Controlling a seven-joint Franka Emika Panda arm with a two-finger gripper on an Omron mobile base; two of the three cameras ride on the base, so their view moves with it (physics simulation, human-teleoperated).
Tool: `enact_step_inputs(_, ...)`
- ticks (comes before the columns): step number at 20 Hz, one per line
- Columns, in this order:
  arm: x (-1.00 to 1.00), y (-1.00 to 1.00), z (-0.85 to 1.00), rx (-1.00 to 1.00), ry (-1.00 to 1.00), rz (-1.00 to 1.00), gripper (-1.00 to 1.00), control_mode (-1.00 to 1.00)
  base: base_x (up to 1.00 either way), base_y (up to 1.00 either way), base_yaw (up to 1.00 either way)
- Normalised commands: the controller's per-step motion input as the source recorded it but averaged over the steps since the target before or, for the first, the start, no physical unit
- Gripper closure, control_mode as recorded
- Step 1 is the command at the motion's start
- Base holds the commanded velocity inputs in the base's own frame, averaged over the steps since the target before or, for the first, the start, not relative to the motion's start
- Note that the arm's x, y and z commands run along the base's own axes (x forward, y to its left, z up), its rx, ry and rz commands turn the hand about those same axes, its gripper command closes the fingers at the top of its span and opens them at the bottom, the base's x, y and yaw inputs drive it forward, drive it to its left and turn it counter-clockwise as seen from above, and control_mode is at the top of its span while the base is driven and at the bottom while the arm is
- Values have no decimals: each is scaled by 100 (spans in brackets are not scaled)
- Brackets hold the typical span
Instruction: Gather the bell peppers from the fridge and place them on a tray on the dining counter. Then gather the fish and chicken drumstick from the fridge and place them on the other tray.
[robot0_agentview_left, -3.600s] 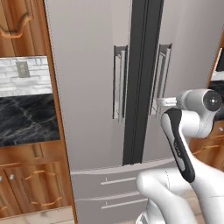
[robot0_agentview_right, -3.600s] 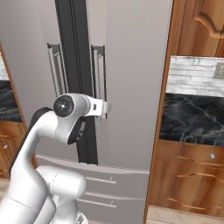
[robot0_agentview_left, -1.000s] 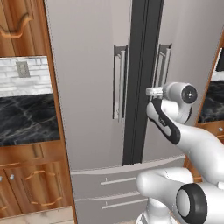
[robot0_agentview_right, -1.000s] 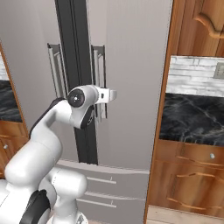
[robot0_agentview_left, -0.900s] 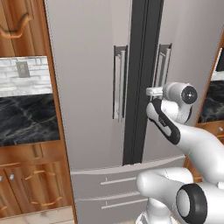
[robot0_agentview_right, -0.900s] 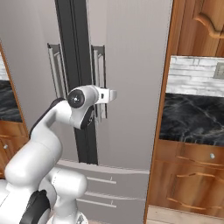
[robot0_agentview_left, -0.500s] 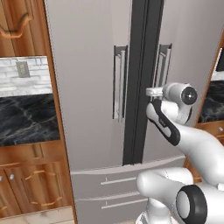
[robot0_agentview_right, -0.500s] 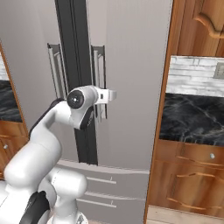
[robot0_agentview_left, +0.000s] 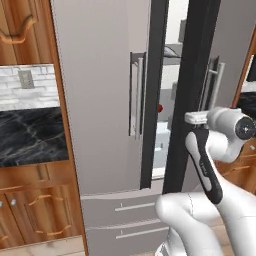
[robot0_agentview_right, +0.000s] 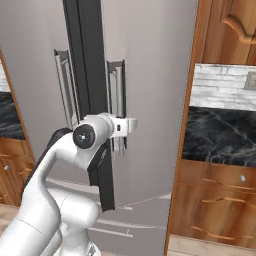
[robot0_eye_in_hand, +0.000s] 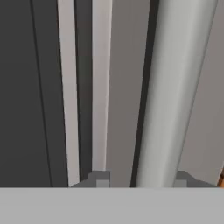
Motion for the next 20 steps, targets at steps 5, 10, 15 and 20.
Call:
enact_step_inputs(5, -92, -53, -1, -4, 1, 8, 100, -100, 0, 0, 0)
enact_step_inputs(10, -64, -56, 0, -2, 1, 13, 100, -100, 0, 0, 0)
enact_step_inputs(15, -51, -51, -10, 0, 0, 14, 100, -100, 0, 0, 0)
enact_step_inputs(20, -23, -36, -11, 0, -3, 10, 100, -100, 0, 0, 0)
